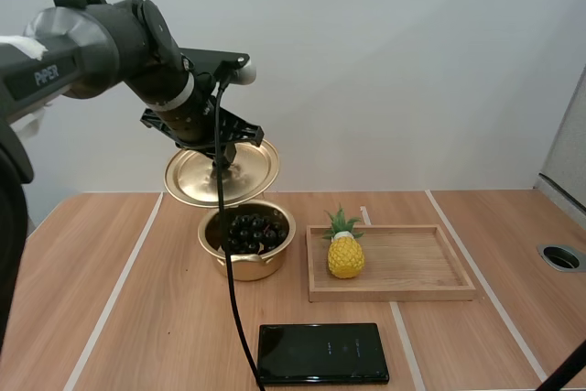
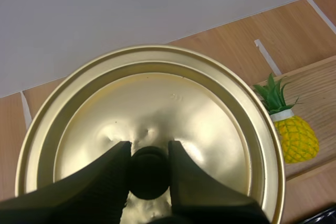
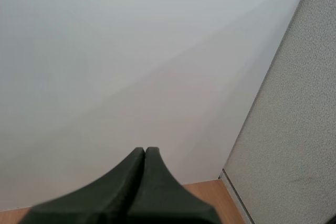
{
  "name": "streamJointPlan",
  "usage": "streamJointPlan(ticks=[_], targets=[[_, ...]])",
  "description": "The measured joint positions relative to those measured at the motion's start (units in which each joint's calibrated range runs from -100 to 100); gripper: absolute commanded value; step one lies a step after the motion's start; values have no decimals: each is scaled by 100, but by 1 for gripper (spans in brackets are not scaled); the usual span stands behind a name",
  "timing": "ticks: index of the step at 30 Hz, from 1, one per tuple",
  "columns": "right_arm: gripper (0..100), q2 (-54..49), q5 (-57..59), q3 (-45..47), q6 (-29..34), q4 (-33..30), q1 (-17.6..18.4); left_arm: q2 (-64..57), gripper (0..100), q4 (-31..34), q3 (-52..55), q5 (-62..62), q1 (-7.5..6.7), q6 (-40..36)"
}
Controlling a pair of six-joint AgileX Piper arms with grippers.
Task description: Open the pot, put the grape inside, and close it
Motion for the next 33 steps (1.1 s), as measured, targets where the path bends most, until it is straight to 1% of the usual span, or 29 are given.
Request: streamJointPlan(ticks=[4,12,19,26,33], targets=[[0,0,0,0,0,24,0,0,0,-77,387,-577,0,100],[0,0,0,0,0,256,0,329,0,-355,696,-970,0,425],[0,0,0,0,0,256,0,656,0,-599,695,-1343,0,741],[0,0,0,0,0,256,0,1104,0,-643,695,-1505,0,950],[0,0,0,0,-33,244,0,1394,0,-947,708,-1535,0,1409]])
